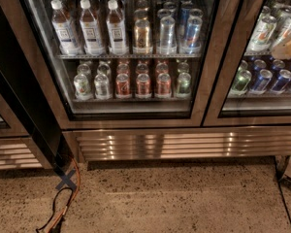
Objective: Open left fridge door
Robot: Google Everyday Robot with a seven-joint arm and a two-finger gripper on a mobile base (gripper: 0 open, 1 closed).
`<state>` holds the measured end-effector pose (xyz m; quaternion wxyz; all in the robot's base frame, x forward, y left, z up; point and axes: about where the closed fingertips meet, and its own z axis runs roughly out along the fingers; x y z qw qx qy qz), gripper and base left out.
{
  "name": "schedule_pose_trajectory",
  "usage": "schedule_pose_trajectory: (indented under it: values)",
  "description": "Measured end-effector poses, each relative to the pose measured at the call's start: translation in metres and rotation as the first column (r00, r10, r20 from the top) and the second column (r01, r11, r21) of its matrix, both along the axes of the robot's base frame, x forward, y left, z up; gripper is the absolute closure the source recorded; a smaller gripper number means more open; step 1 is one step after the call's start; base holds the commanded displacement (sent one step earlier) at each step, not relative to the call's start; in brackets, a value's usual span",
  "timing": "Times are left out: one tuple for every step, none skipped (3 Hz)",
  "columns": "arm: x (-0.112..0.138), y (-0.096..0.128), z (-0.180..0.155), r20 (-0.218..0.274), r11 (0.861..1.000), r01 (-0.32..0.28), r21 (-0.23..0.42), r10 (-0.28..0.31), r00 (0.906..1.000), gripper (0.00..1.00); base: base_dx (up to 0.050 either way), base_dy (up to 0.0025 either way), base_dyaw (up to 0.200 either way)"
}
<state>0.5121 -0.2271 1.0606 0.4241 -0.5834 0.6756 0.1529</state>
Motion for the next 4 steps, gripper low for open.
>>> schedule_pose_trajectory:
  values:
    - [0.0, 0.0, 0.0, 0.0, 1.0, 0.0, 0.0, 0.0, 1.0, 0.0, 0.0, 0.0, 0.0]
    - [0.0, 0.003, 0.001, 0.005, 1.0, -0.011, -0.002, 0.011, 0.9999, 0.0, 0.0, 0.0, 0.0]
    - [0.003, 0.005, 0.007, -0.002, 1.0, -0.024, -0.005, 0.024, 0.9997, 0.0, 0.0, 0.0, 0.0]
    - [0.018, 0.004, 0.008, -0.037, 0.999, -0.02, -0.045, 0.019, 0.9991, 0.0, 0.0, 0.0, 0.0]
